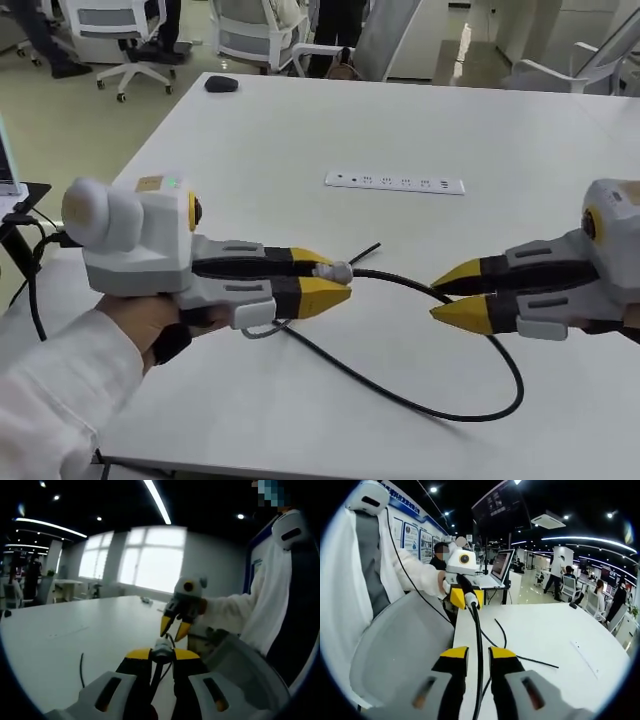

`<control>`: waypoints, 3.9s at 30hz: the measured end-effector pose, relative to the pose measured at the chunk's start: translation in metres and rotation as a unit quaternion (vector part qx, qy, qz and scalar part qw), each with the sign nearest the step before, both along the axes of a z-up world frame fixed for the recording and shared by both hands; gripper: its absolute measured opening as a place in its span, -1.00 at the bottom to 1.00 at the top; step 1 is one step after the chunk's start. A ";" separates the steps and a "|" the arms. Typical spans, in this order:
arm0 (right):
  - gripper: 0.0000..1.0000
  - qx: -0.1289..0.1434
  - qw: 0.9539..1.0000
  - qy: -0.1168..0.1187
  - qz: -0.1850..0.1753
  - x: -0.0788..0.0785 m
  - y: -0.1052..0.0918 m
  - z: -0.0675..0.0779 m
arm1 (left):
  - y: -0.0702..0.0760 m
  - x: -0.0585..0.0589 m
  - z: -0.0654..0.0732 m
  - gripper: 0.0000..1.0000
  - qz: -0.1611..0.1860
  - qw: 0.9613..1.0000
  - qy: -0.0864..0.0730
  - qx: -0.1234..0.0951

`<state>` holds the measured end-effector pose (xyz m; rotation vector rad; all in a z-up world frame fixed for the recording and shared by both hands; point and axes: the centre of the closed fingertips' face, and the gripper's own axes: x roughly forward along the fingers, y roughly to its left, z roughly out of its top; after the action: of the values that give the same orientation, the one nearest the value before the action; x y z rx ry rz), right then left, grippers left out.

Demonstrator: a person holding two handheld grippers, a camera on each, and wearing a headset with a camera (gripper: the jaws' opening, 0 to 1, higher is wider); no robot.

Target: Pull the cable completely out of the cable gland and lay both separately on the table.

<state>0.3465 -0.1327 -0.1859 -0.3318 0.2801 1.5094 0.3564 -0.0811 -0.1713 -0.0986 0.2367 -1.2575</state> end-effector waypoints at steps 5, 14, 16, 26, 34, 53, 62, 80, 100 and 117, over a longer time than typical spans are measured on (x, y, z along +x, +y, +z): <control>-0.53 0.014 1.000 -0.010 0.024 -0.007 0.022 0.018 | -0.004 0.000 0.000 -0.68 -0.002 1.000 0.001 0.000; -0.61 -0.002 0.998 -0.026 0.054 -0.011 0.047 0.016 | -0.006 -0.001 0.001 -0.68 -0.007 1.000 0.000 -0.002; -0.65 -0.007 0.998 -0.026 0.056 -0.011 0.049 0.014 | -0.007 -0.002 0.001 -0.68 -0.008 1.000 -0.001 -0.001; -0.94 -0.018 0.998 -0.022 0.055 -0.006 0.043 0.006 | -0.012 -0.006 0.000 -0.68 -0.020 1.000 -0.005 0.003; -0.95 -0.022 0.998 -0.026 0.054 -0.006 0.042 0.004 | -0.013 -0.004 -0.001 -0.68 -0.021 1.000 -0.005 0.005; -0.95 -0.037 0.998 -0.028 0.041 0.000 0.024 -0.009 | -0.006 -0.004 -0.005 -0.68 -0.012 1.000 -0.002 0.008; -0.95 -0.051 0.998 -0.022 0.018 0.007 0.002 -0.022 | -0.001 -0.003 -0.005 -0.68 -0.007 1.000 0.001 0.006; -0.95 -0.078 0.997 -0.003 -0.013 0.011 -0.024 -0.049 | 0.003 -0.004 -0.007 -0.68 -0.004 1.000 0.006 0.010; -0.93 -0.093 0.995 -0.008 -0.020 0.012 -0.031 -0.047 | 0.006 0.001 -0.007 -0.68 0.007 1.000 0.008 0.010; -0.68 -0.041 0.998 -0.038 0.024 0.006 0.018 -0.006 | -0.005 0.001 -0.005 -0.68 -0.002 1.000 0.012 0.007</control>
<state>0.3524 -0.1148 -0.1916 -0.4631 0.2759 1.5323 0.3574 -0.0866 -0.1765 -0.1014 0.2675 -1.2587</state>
